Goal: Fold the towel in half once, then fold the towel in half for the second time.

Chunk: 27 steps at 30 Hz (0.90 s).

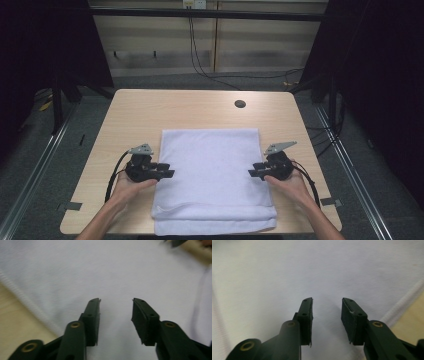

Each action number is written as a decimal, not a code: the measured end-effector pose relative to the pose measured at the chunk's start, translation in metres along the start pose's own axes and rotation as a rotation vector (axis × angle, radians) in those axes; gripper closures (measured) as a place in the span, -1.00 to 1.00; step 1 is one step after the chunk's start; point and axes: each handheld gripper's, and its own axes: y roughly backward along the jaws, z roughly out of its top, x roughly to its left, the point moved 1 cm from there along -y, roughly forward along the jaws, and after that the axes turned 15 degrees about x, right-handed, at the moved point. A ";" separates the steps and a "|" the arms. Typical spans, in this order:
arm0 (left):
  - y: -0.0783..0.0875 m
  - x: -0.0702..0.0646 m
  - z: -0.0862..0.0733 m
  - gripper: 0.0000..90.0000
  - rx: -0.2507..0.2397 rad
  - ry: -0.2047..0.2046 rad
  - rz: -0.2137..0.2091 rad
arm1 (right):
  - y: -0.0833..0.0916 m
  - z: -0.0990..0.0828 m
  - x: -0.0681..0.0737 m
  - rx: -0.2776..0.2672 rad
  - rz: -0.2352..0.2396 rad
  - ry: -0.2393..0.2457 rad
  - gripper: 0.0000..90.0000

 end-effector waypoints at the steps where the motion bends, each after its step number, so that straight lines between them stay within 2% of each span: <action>1: -0.003 0.011 0.004 0.14 -0.002 0.048 0.014 | -0.008 0.007 -0.013 0.015 -0.018 -0.030 0.30; 2: -0.003 0.011 0.004 0.12 -0.002 0.048 0.014 | -0.008 0.007 -0.013 0.015 -0.018 -0.030 0.30; 3: -0.004 0.018 0.008 0.13 -0.015 0.050 0.058 | -0.014 0.012 -0.021 0.010 -0.041 -0.045 0.29; 4: -0.006 0.020 0.008 0.18 -0.004 0.045 0.076 | -0.017 0.014 -0.025 0.009 -0.046 -0.044 0.31; 5: -0.006 0.020 0.008 0.25 -0.004 0.045 0.076 | -0.018 0.016 -0.027 -0.001 -0.049 -0.047 0.32; 6: -0.010 0.023 0.006 0.25 0.034 0.040 0.087 | -0.018 0.016 -0.027 -0.001 -0.049 -0.047 0.32; 7: -0.009 0.023 0.003 0.49 0.023 0.013 0.119 | -0.019 0.017 -0.025 0.007 -0.066 -0.018 0.35; 10: -0.008 0.020 -0.001 0.72 0.030 0.009 0.117 | -0.018 0.016 -0.020 0.030 -0.094 -0.004 0.37; 11: -0.006 0.019 -0.004 0.81 0.038 -0.007 0.115 | -0.017 0.011 -0.016 0.028 -0.089 0.006 0.49; 12: -0.006 0.016 -0.007 0.81 0.035 -0.015 0.119 | -0.017 0.011 -0.016 0.028 -0.089 0.006 0.49; 13: -0.005 0.014 -0.010 0.90 0.029 -0.010 0.121 | -0.013 0.004 -0.012 0.025 -0.074 0.003 0.63; 14: -0.005 0.011 -0.012 0.90 0.025 -0.010 0.112 | -0.013 0.004 -0.012 0.025 -0.074 0.003 0.63; 15: -0.005 0.005 -0.015 0.94 0.036 -0.023 0.100 | -0.010 -0.005 -0.008 0.017 -0.058 0.004 0.75; 16: -0.005 0.005 -0.015 0.94 0.036 -0.023 0.100 | -0.010 -0.005 -0.008 0.017 -0.058 0.004 0.75; 17: -0.005 -0.001 -0.017 0.94 0.037 -0.034 0.099 | -0.007 -0.010 -0.004 0.026 -0.059 0.018 0.80; 21: -0.004 -0.010 -0.022 0.95 0.050 -0.046 0.078 | -0.004 -0.019 0.004 0.034 -0.064 0.023 0.81; 24: -0.003 -0.013 -0.026 0.94 0.047 -0.054 0.061 | -0.002 -0.023 0.008 0.035 -0.050 0.021 0.81; 25: -0.003 -0.015 -0.029 0.93 0.045 -0.055 0.056 | 0.001 -0.028 0.011 0.042 -0.031 0.041 0.80; 26: -0.002 -0.018 -0.031 0.93 0.046 -0.062 0.054 | 0.001 -0.028 0.011 0.042 -0.031 0.041 0.80; 27: -0.002 -0.019 -0.032 0.93 0.048 -0.059 0.047 | 0.003 -0.034 0.010 0.032 0.001 0.028 0.79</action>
